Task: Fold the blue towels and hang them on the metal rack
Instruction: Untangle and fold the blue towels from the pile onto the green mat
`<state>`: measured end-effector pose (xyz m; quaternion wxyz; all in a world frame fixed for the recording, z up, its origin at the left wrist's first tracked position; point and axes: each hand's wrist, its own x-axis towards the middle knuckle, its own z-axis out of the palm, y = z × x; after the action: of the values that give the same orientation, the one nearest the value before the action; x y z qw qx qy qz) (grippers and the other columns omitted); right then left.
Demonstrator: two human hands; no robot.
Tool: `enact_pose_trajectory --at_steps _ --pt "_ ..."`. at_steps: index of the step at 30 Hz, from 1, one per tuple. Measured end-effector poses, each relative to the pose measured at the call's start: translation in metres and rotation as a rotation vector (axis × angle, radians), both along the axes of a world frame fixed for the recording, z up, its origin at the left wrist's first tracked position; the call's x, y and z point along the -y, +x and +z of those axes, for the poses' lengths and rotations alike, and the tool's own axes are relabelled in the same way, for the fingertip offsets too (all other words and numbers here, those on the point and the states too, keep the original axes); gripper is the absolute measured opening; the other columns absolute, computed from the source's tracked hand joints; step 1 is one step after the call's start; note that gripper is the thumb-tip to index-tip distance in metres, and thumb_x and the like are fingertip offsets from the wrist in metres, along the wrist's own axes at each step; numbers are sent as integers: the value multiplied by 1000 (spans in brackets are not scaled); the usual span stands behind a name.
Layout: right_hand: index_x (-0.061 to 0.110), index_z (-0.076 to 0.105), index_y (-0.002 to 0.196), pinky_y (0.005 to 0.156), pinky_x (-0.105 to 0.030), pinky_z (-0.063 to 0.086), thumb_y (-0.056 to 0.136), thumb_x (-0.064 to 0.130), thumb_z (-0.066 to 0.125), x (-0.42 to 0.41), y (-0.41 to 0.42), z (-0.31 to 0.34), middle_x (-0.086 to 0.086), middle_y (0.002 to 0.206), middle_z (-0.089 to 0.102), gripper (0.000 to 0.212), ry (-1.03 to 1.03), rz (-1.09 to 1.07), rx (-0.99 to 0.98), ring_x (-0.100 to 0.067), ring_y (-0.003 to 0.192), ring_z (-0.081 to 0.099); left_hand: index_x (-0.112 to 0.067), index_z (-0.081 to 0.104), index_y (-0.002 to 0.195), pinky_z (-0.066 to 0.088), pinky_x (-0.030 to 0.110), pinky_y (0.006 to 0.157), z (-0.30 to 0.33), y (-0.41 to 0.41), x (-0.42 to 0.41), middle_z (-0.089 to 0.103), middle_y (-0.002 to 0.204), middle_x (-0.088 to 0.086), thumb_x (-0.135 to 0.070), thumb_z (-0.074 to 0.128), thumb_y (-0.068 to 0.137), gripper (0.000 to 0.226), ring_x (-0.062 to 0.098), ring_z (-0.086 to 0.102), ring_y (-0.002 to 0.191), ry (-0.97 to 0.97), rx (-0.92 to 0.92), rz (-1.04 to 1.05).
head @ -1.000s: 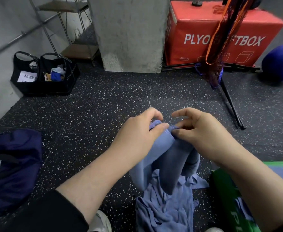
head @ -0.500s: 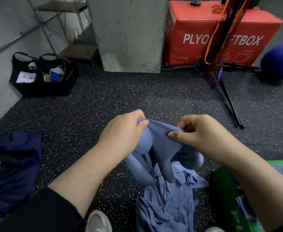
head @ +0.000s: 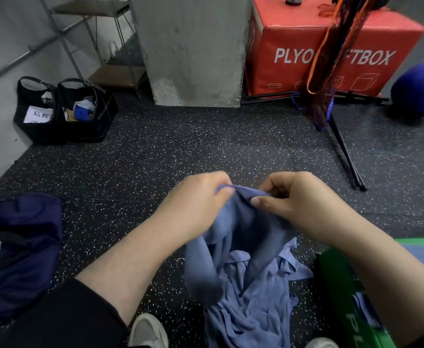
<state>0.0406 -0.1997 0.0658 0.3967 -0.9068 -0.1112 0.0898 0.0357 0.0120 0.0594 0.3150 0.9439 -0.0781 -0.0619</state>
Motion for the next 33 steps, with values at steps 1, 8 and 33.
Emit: enact_pose_trajectory --at_steps 1,8,33 --pt "22 69 77 57 -29 42 83 37 78 3 1 1 -1 69 68 19 -39 -22 -12 -5 55 50 -26 60 85 38 35 63 0 2 -4 56 67 -7 -37 57 100 20 21 56 74 6 18 61" --pt "9 55 67 38 -20 21 83 39 79 14 1 12 8 46 37 42 18 -181 -46 -9 39 29 -28 65 98 50 40 79 0 3 -15 68 86 -4 -39 54 101 16 27 63 91 71 77 188" --pt "-7 73 96 93 -45 58 101 6 53 -26 -16 -6 -31 106 70 24 703 -215 -383 -29 92 69 -19 81 90 47 37 74 -3 -13 28 66 80 -2 -25 65 96 18 13 61 77 -313 236 137"
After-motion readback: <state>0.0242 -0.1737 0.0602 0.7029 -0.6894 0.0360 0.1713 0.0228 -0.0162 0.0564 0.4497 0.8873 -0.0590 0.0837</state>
